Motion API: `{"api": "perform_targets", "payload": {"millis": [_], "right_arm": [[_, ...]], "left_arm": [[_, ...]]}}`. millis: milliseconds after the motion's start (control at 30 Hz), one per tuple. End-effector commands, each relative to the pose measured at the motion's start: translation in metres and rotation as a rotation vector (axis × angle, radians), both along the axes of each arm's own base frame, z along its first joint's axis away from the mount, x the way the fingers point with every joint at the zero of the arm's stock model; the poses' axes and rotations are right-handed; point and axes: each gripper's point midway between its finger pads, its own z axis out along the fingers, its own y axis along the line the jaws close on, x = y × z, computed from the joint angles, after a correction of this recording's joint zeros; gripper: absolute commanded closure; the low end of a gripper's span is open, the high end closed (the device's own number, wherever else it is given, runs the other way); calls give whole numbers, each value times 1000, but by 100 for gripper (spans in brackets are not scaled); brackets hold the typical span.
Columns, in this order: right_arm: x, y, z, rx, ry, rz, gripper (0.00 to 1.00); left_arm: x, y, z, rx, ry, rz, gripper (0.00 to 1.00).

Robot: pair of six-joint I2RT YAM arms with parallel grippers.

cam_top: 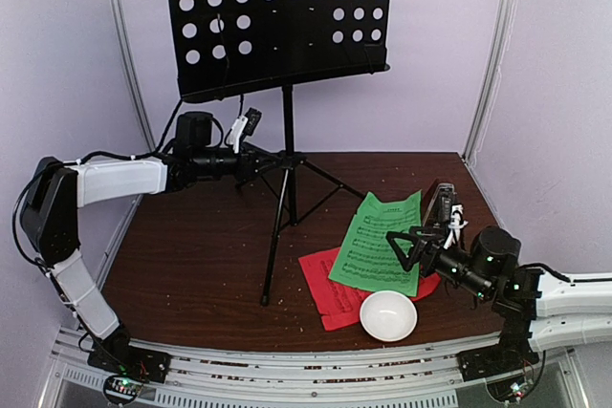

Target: Pack up the instrument practice props

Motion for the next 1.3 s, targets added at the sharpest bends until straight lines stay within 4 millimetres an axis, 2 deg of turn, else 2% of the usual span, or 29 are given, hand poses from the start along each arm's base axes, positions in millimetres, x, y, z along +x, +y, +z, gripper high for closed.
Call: {"api": "perform_targets", "payload": {"millis": [0,67,167,233,300,367,467,567,667,767,867,1033,1267], "right_arm": [[4,-2,10,9,-9,-31,9],[6,-1,13,9,-11,-32,9],[9,5,17,-9,-13,-28,9],[12,11,26,-21,-26,-20,8],[17,17,31,-43,-35,-17,8],[24,25,34,-66,-35,-20,8],[42,36,31,-135,-9,-62,8],[64,48,24,-224,25,-81,8],[94,53,5,-301,105,-113,9],[121,57,-14,-318,169,-114,9],[136,62,-23,-297,208,-103,10],[140,69,-33,-268,239,-86,10],[125,47,-44,-230,274,-137,10]], "left_arm": [[-17,-7,27,-171,160,-45,77],[-18,-7,28,-186,171,-43,68],[-21,0,37,-194,119,-16,47],[-22,8,45,-192,67,30,36],[-25,19,51,-196,21,84,31],[-30,30,56,-211,-20,125,30],[-39,43,52,-216,-32,178,30],[-51,47,28,-201,27,189,31],[-69,46,1,-192,99,176,32],[-86,43,-20,-201,164,166,32],[-96,35,-39,-176,198,166,32],[-92,22,-56,-117,214,215,33],[-80,-1,-77,-24,217,244,34]]}}
